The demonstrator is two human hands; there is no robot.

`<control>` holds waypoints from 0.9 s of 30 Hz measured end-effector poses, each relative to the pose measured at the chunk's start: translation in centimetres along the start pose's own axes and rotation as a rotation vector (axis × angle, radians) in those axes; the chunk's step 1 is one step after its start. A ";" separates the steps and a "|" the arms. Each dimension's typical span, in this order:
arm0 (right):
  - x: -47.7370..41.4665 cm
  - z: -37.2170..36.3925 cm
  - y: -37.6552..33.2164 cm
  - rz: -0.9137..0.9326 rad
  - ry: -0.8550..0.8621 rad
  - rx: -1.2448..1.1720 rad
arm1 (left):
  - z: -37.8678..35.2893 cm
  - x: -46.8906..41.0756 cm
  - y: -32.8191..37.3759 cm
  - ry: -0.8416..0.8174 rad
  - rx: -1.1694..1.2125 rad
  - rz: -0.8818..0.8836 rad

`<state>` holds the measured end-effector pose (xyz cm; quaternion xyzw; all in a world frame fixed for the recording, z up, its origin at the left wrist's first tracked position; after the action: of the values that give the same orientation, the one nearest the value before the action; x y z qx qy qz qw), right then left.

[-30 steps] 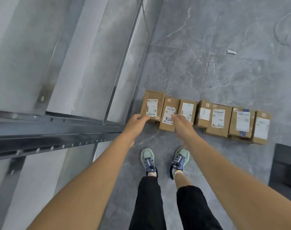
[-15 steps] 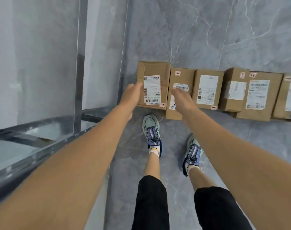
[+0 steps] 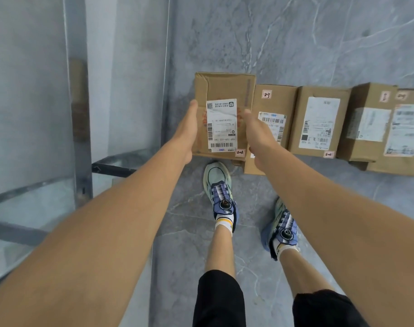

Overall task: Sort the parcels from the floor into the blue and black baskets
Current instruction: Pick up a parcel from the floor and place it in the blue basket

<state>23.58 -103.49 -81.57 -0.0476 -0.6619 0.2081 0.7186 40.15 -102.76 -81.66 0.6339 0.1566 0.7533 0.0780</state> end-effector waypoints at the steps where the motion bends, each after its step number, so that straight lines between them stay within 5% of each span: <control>1: 0.3 -0.3 0.0 0.006 -0.016 0.007 | 0.2 0.3 -0.1 0.000 0.005 -0.008; 9: 10.7 0.5 -3.5 0.126 -0.063 0.033 | 3.0 11.3 2.3 0.002 0.130 -0.097; 27: 54.1 13.7 -19.5 0.858 -0.197 0.134 | 1.8 59.4 12.7 0.133 0.456 -0.641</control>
<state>16.93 -104.45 -22.84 -0.2511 -0.6326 0.5336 0.5021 32.00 -95.67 -21.82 0.5039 0.5143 0.6761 0.1563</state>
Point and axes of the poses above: each hand's wrist, its own x-axis away from the middle knuckle, its own z-axis out of the back of the hand, y = z × x, the point moved 4 cm from there along -x, towards the middle knuckle, and after that the axes turned 3 degrees about x, right-handed, at the moved point
